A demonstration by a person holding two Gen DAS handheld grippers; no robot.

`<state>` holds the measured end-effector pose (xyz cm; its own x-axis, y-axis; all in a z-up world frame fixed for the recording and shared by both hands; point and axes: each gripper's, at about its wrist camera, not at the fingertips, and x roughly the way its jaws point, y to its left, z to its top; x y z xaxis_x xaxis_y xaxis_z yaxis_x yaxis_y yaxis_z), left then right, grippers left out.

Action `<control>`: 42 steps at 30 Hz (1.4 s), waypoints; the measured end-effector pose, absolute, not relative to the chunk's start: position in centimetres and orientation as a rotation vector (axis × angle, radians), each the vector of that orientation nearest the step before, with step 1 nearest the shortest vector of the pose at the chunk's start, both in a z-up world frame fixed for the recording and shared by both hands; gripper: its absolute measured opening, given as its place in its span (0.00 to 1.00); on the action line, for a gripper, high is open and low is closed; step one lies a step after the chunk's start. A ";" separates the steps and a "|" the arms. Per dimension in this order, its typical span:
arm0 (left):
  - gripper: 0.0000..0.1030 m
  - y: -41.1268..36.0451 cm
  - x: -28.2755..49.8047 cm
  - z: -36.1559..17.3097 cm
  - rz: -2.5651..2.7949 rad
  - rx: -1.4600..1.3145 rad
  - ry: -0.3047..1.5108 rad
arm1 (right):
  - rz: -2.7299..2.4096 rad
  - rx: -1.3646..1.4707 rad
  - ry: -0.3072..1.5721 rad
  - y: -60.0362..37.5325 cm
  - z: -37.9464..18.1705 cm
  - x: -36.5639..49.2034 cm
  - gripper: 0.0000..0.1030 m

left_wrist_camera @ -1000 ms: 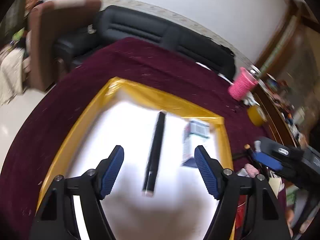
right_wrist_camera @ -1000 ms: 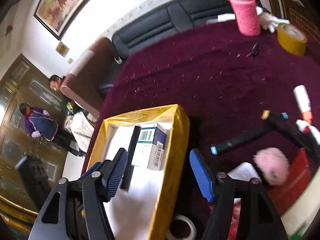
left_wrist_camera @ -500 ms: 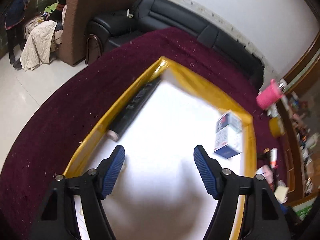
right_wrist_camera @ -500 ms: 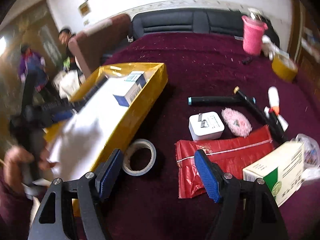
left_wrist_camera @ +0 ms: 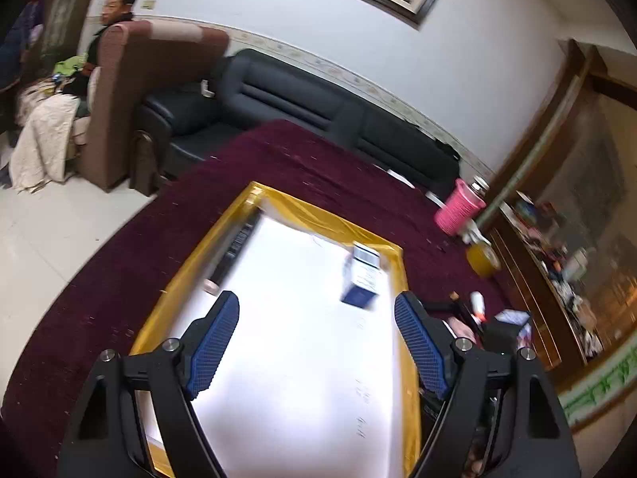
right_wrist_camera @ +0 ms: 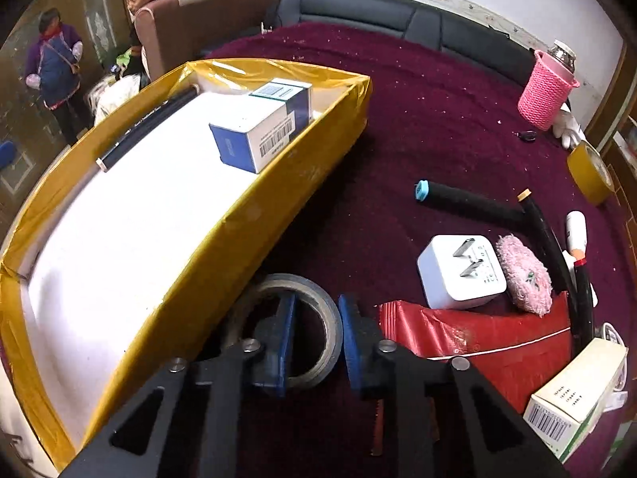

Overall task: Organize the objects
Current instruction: 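Grasp the grey tape roll with the right gripper while the left reaches for the white plug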

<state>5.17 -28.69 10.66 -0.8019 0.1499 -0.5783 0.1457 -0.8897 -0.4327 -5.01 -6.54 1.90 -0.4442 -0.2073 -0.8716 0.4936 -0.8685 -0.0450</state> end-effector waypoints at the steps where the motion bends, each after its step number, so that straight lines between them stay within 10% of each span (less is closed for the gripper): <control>1: 0.77 -28.3 5.4 10.8 2.875 -0.992 -0.723 | -2.318 1.353 0.403 -6.0 1.9 -4.9 0.16; 16: 0.77 -13.5 2.9 10.0 2.681 -1.103 -0.244 | -2.379 1.381 0.396 8.1 1.9 6.7 0.12; 22: 0.77 -7.6 2.1 7.8 2.601 -1.126 0.054 | -2.452 1.377 0.191 13.9 1.8 6.5 0.44; 37: 0.77 -4.8 -5.4 7.3 2.665 -1.139 0.373 | -2.440 1.263 0.044 14.9 1.5 6.7 0.60; 39: 0.72 -4.6 -6.8 6.2 2.621 -1.206 0.446 | -2.435 1.263 0.019 15.2 1.5 6.6 0.60; 42: 0.39 -4.0 -8.5 4.3 2.533 -1.290 0.533 | -2.428 1.265 -0.010 15.4 1.5 6.4 0.60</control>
<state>-8.49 -4.02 4.28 -0.5774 0.0545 -0.8146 -0.3779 -0.9023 0.2075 6.39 15.42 1.50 -0.5094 -0.3518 -0.7853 0.3454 -0.9195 0.1879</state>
